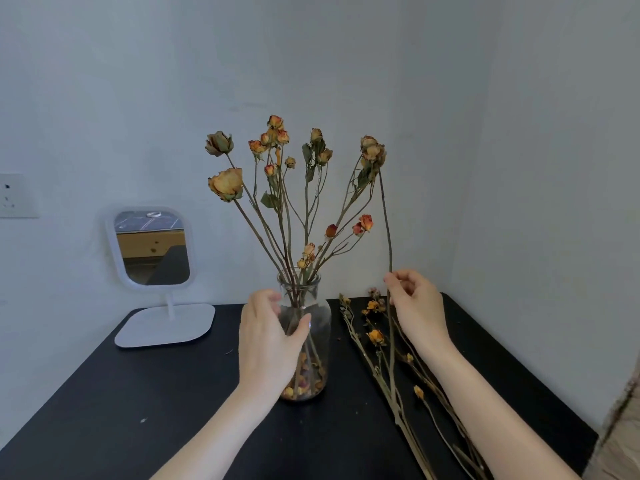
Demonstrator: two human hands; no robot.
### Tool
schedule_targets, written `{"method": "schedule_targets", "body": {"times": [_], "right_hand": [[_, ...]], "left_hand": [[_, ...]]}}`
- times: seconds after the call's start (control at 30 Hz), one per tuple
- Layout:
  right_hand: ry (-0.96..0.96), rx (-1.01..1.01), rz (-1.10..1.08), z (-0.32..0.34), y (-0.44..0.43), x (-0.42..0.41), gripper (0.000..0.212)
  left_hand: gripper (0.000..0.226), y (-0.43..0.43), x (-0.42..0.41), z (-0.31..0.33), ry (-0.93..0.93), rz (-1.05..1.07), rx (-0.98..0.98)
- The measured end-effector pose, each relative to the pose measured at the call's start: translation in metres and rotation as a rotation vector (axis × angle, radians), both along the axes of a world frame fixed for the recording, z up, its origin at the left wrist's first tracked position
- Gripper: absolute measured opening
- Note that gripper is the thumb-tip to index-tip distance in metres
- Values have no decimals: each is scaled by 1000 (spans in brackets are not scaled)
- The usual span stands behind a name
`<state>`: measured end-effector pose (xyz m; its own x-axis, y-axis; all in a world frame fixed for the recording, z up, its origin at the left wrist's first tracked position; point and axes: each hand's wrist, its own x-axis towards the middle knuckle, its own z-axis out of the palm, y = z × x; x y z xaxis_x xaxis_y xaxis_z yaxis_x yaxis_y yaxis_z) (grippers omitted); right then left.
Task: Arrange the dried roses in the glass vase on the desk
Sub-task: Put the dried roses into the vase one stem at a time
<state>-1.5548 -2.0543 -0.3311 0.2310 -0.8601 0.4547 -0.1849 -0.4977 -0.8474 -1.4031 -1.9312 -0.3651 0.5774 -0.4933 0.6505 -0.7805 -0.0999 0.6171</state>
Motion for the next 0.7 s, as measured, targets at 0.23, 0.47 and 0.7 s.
{"method": "schedule_targets", "body": {"times": [0.23, 0.47, 0.7], "right_hand": [[-77, -27, 20, 14, 1, 5, 4], [-56, -28, 3, 11, 1, 3, 5], [-54, -12, 16, 7, 4, 6, 7]], "left_hand": [[79, -34, 10, 17, 160, -22, 126], [74, -36, 22, 16, 180, -84, 122], [64, -30, 43, 13, 274, -226, 100]]}}
